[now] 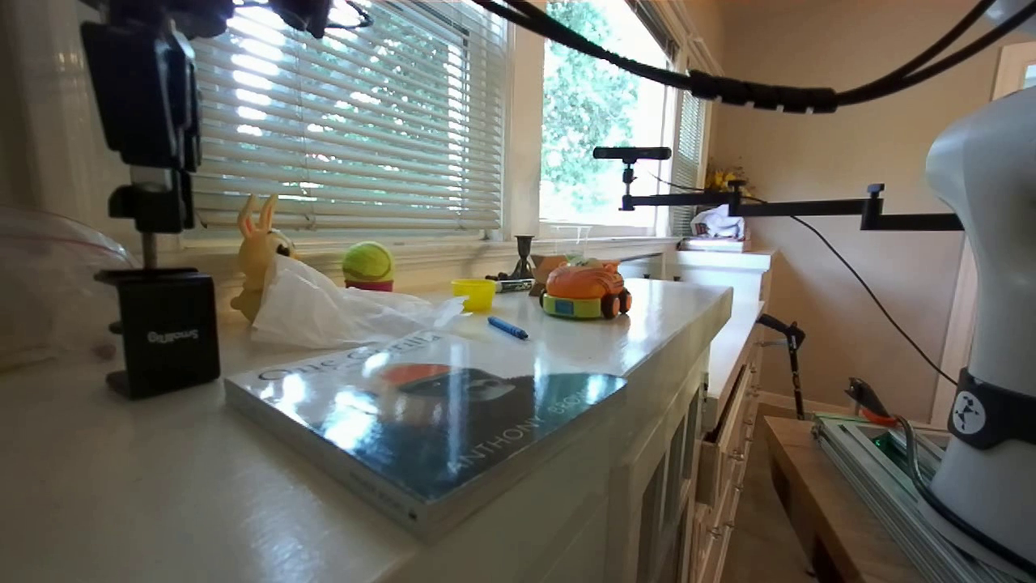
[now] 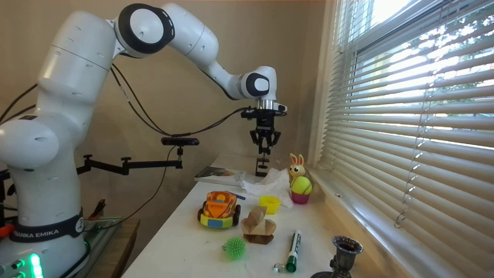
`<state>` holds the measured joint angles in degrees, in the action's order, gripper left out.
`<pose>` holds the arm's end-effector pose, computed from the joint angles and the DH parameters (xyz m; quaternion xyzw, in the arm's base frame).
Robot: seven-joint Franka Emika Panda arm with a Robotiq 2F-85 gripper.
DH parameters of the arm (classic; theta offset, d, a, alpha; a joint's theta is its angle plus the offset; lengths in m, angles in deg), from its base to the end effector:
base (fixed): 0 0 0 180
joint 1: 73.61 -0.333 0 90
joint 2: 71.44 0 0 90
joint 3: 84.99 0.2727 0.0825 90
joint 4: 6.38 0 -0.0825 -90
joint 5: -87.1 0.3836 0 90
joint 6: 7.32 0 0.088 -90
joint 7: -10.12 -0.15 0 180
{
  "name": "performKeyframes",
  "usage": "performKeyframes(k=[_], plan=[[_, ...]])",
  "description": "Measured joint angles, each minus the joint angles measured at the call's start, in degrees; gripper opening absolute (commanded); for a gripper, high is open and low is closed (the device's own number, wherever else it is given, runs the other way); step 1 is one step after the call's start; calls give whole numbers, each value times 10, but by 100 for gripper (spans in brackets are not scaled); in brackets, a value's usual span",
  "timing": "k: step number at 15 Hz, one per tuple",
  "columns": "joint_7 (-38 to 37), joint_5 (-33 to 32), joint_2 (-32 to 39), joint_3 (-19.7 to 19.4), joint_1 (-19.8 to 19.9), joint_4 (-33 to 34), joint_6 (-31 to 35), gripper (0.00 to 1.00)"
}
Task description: Rotate the black clamp.
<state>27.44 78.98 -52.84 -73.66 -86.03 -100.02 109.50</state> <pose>0.6047 0.2426 0.3577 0.9268 0.3715 0.0453 0.0310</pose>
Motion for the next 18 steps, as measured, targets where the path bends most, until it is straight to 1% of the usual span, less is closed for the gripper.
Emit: performKeyframes(k=[7, 12, 18], plan=[[-90, 0, -10, -1, -5, -14, 1, 13], [-127, -1, -25, -2, -7, -34, 1, 13], [-163, -45, -55, -9, -8, -71, 0, 13]])
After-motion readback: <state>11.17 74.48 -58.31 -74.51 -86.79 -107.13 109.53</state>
